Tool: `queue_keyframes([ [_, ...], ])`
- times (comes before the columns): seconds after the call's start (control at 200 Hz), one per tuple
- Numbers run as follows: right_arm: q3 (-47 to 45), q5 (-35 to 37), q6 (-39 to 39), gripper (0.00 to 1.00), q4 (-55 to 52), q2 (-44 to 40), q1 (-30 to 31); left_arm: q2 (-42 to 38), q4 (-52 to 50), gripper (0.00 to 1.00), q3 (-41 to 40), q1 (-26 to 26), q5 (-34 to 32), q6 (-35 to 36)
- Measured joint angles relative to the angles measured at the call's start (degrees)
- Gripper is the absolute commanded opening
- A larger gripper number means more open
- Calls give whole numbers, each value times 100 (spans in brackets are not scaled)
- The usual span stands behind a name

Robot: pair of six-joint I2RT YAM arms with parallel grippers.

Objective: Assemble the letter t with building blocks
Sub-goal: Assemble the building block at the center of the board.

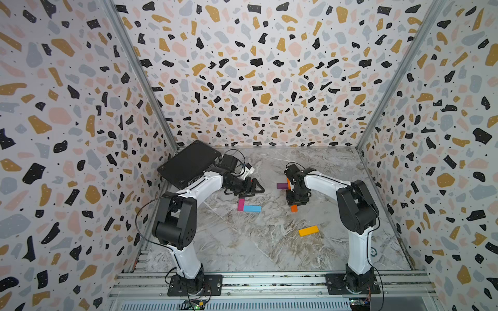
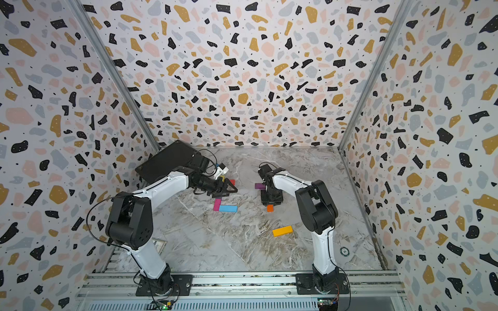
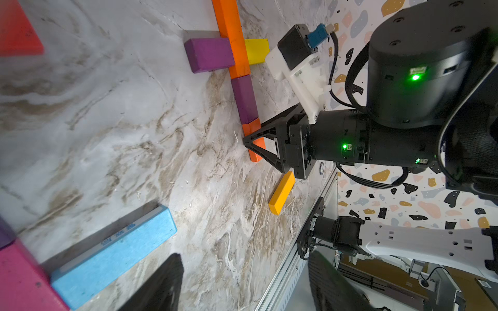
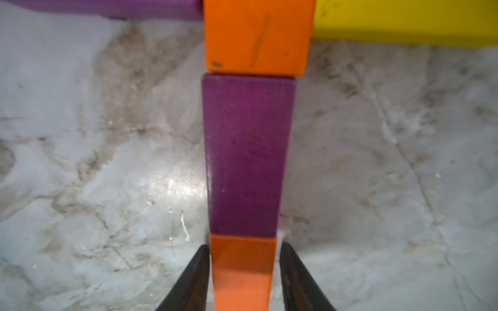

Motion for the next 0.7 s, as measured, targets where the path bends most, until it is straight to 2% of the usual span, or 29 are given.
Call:
queue_keyframes([
  [0.701, -225, -66, -57, 52, 203, -358, 0, 0, 20, 74, -2, 0, 7, 2],
])
